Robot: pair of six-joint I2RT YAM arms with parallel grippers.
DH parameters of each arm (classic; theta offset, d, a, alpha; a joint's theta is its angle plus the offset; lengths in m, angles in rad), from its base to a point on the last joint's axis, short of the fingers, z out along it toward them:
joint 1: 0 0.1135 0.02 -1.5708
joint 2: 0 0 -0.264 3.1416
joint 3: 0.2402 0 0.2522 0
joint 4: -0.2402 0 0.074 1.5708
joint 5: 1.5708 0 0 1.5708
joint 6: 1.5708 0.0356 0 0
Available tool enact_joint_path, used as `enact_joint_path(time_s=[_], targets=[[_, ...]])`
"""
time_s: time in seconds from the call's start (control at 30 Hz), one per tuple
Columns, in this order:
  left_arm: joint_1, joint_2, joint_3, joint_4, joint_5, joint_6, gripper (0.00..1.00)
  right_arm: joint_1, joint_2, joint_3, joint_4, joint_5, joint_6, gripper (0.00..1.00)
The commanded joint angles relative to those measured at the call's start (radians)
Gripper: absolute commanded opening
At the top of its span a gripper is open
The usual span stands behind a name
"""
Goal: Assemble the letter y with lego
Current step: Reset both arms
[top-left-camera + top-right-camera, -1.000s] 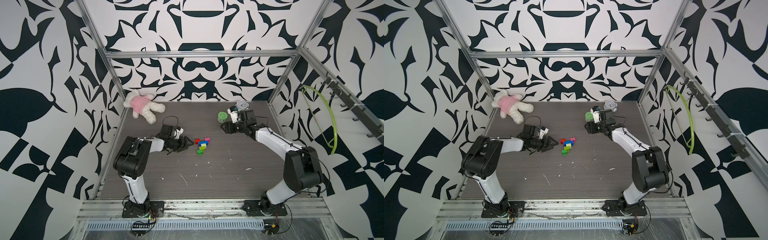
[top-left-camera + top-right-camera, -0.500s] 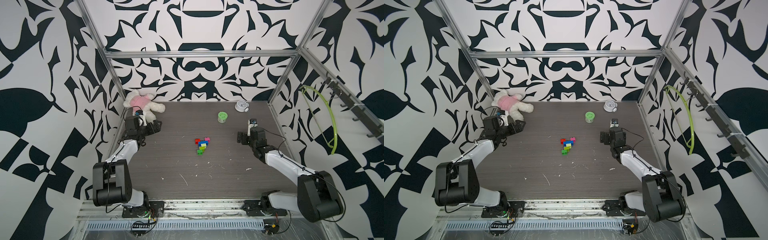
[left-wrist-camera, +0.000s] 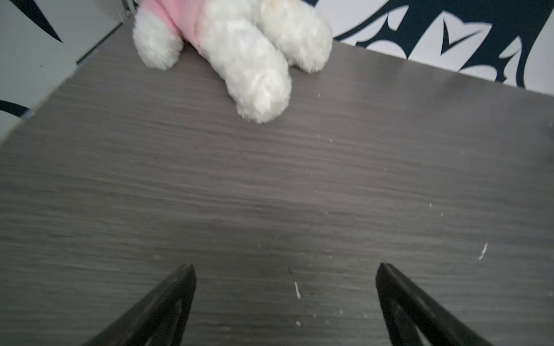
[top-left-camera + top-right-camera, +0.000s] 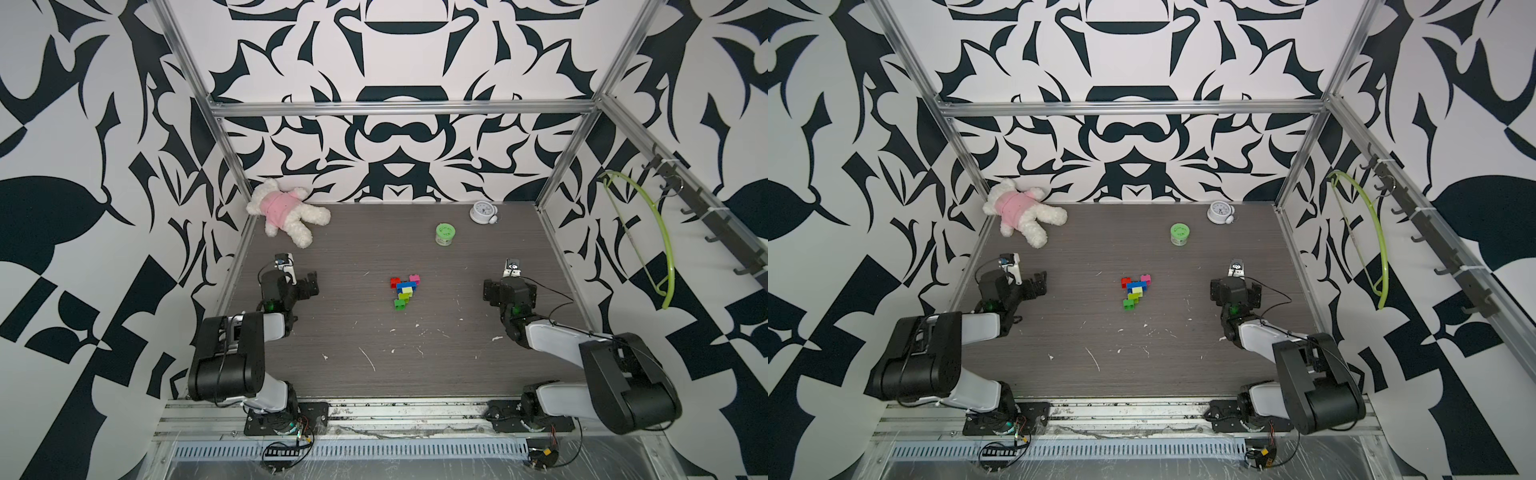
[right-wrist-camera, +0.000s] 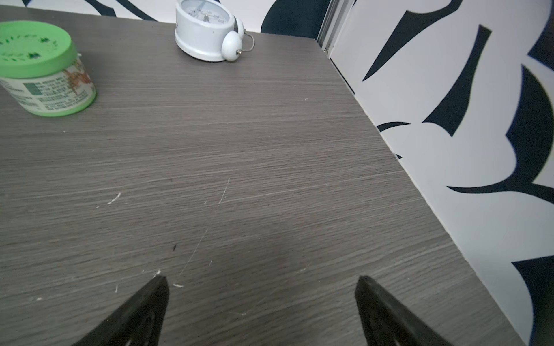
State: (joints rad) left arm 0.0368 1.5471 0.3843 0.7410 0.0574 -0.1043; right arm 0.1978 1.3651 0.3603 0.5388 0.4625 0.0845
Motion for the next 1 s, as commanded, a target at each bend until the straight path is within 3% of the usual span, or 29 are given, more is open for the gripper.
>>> enact_joint_path(time_s=[0.0,0.13,0.23,0.33,0.4,0.97], targets=[[-0.04,-0.005,0.008,0.106,-0.079,0.063,0.99,0.004,0.044,0.055,0.119,-0.006,-0.072,1.0],[-0.04,0.01,0.003,0.143,-0.082,0.059,0.99,0.006,0.154,0.015,0.345,-0.039,-0.131,1.0],[-0.04,-0.001,0.008,0.113,-0.082,0.056,0.99,-0.009,0.14,0.02,0.309,-0.074,-0.112,1.0],[-0.04,-0.001,0.004,0.125,-0.079,0.06,0.99,-0.076,0.211,-0.04,0.486,-0.235,-0.104,0.99],[-0.038,-0.001,0.002,0.127,-0.079,0.057,0.99,-0.091,0.179,0.003,0.338,-0.258,-0.09,1.0],[-0.038,-0.004,0.005,0.118,-0.078,0.058,0.99,-0.101,0.184,-0.007,0.372,-0.288,-0.091,0.99]])
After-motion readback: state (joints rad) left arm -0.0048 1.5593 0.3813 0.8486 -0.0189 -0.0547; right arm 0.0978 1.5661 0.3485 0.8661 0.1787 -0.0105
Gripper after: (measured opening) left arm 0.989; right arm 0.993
